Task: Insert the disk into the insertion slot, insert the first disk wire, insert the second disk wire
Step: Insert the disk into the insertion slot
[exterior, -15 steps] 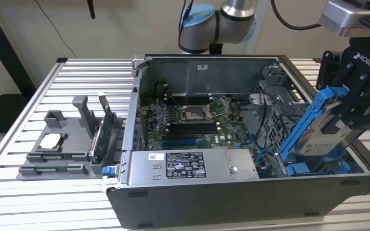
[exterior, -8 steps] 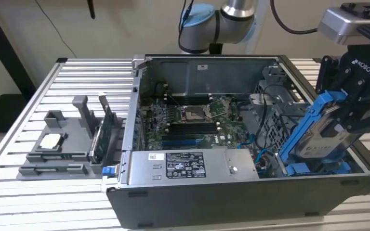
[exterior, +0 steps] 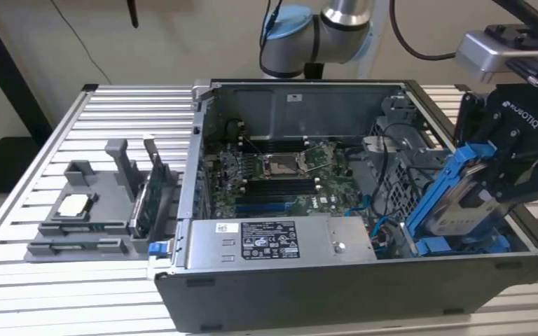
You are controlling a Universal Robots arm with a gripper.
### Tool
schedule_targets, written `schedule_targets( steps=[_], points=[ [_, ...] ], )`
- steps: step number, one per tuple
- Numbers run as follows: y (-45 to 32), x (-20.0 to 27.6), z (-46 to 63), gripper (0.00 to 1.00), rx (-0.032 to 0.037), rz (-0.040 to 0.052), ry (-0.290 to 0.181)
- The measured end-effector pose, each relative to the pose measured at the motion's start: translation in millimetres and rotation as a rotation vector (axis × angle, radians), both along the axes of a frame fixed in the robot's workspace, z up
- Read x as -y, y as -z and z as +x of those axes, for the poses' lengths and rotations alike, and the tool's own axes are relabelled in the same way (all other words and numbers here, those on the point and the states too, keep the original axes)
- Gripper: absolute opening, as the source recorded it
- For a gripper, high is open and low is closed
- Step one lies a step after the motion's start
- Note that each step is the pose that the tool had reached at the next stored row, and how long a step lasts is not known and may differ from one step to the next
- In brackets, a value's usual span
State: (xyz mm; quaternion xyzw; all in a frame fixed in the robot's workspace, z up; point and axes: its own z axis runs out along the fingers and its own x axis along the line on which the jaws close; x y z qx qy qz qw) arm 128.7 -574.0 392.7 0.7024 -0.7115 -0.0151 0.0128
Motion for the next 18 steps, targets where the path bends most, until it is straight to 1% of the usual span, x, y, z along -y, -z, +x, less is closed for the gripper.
schedule_targets(
  steps=[10,13,18],
  points=[
    [11.1,-1.4,0.0,0.33,0.0000,0.0158,0.000],
    [13.1,-1.6,0.0,0.33,0.0000,0.0170,0.000],
    [13.3,-1.5,0.0,0.33,0.0000,0.0171,0.000]
  ],
)
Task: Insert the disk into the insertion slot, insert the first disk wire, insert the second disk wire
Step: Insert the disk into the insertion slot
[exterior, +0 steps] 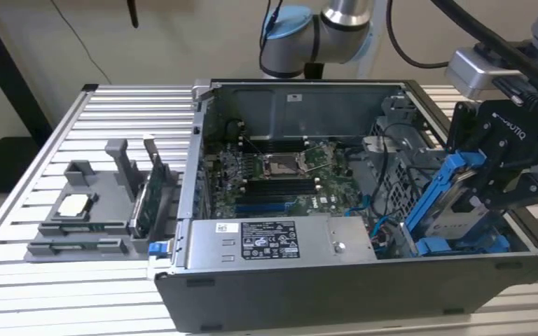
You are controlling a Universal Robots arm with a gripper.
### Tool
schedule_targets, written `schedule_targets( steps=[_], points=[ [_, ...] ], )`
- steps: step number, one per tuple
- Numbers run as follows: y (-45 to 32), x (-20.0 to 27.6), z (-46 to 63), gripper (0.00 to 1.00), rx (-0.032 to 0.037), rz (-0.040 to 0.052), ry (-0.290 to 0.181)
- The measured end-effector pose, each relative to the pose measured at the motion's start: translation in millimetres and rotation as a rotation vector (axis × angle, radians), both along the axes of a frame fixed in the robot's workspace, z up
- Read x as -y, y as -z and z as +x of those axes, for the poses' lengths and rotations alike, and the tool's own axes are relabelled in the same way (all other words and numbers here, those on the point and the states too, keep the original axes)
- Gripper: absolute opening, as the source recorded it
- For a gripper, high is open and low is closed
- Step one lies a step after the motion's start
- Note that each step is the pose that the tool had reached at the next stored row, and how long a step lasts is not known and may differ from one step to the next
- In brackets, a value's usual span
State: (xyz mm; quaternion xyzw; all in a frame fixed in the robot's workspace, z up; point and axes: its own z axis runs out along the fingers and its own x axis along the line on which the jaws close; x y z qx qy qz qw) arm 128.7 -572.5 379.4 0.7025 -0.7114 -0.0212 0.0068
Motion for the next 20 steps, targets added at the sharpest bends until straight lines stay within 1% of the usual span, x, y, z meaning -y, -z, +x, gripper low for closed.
schedule_targets(
  steps=[5,7,8,9,10,17,20],
  points=[
    [0.3,-0.1,0.0,0.33,0.0000,0.0008,0.000],
    [0.4,-0.1,0.0,0.34,0.0000,0.0003,0.000],
    [0.3,0.0,0.1,0.40,0.0000,0.0002,0.000],
    [0.3,0.0,0.0,0.40,0.0000,0.0001,0.000],
    [0.3,0.0,0.0,0.47,0.0000,0.0001,0.000],
    [0.2,0.0,0.0,0.47,0.0000,0.0002,0.000],
    [-1.2,0.0,0.0,0.47,0.0000,0.0000,0.000]
  ],
)
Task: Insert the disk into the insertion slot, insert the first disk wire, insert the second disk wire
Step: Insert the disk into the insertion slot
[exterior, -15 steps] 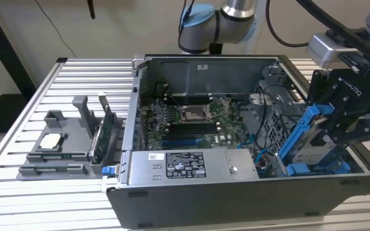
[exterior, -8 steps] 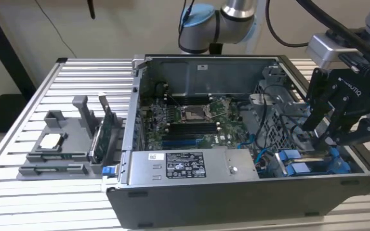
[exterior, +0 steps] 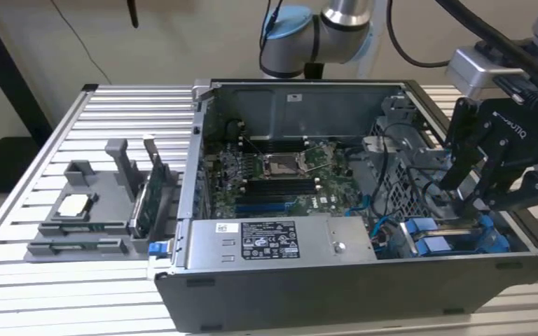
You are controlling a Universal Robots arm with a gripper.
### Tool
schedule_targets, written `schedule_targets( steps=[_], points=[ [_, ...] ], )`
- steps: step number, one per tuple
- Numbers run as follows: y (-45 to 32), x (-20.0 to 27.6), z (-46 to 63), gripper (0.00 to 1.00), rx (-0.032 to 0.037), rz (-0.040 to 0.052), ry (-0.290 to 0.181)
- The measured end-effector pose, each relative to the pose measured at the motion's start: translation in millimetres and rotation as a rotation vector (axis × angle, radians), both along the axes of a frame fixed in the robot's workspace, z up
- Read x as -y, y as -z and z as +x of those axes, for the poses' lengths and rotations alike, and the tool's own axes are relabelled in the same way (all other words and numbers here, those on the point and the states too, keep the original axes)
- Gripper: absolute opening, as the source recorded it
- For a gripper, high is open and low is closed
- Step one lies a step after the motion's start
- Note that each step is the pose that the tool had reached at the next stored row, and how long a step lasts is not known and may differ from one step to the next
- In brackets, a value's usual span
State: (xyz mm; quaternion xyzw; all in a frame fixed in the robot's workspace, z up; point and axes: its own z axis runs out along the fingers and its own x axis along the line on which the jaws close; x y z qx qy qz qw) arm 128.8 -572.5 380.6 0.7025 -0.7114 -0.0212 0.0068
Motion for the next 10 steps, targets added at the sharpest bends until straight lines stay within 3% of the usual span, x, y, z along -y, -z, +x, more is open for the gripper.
schedule_targets(
  steps=[10],
  points=[
    [-8.3,0.0,0.0,0.47,0.0000,0.0001,0.000]
  ],
)
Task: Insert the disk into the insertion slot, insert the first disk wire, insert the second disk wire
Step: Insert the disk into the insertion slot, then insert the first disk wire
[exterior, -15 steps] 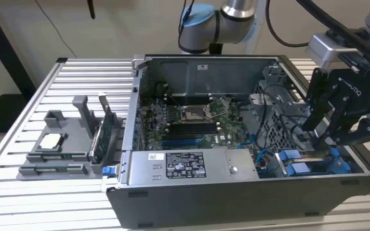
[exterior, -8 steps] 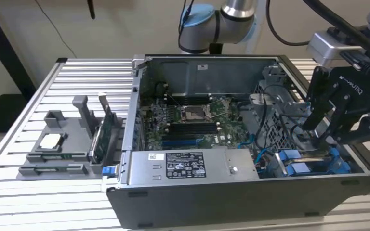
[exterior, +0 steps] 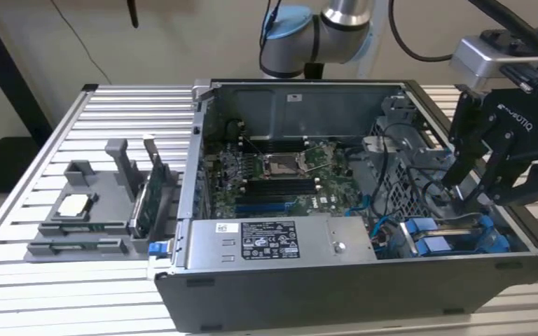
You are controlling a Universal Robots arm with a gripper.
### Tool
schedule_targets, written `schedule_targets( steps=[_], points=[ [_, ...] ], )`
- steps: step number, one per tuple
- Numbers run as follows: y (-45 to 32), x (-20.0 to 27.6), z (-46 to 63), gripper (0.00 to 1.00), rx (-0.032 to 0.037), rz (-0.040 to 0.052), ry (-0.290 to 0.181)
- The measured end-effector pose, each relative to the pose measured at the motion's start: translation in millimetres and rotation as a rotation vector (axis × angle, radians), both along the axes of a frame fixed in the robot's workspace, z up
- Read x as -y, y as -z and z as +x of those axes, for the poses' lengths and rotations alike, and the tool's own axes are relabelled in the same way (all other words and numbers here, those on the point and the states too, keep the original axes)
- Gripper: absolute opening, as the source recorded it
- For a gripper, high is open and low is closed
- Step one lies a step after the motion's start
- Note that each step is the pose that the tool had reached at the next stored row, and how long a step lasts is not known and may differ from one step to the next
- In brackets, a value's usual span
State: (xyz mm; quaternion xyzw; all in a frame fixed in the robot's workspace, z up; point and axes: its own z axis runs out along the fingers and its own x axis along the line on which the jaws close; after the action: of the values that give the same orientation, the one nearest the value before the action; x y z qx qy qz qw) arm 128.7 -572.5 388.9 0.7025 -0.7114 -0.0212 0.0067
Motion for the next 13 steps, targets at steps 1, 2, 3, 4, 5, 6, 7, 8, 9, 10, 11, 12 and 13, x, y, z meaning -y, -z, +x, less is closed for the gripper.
schedule_targets(
  steps=[1,2,3,4,5,6,7,8,9,10,11,12,13],
  points=[
    [-0.9,0.0,0.0,0.47,0.0000,0.0000,0.000],
    [-1.6,0.0,0.0,0.47,0.0000,0.0001,0.000],
    [-2.3,0.0,0.0,0.47,0.0000,0.0000,0.000],
    [-2.8,0.0,0.0,0.47,0.0000,0.0001,0.000],
    [-3.2,0.0,0.0,0.47,0.0000,0.0000,0.000],
    [-3.2,0.0,0.0,0.47,0.0000,0.0001,0.000],
    [-3.2,0.0,0.0,0.47,0.0000,-0.0003,0.000],
    [-3.3,0.0,0.0,0.47,0.0000,-0.0005,0.000],
    [-3.3,0.0,0.0,0.47,0.0000,-0.0006,0.000],
    [-3.2,0.0,0.0,0.47,0.0000,-0.0006,0.000],
    [-3.3,-0.1,0.0,0.47,0.0000,-0.0006,0.000],
    [-3.3,-0.4,0.0,0.47,0.0000,-0.0006,0.000],
    [-3.3,-1.0,0.0,0.47,0.0000,-0.0008,0.000]
  ],
)
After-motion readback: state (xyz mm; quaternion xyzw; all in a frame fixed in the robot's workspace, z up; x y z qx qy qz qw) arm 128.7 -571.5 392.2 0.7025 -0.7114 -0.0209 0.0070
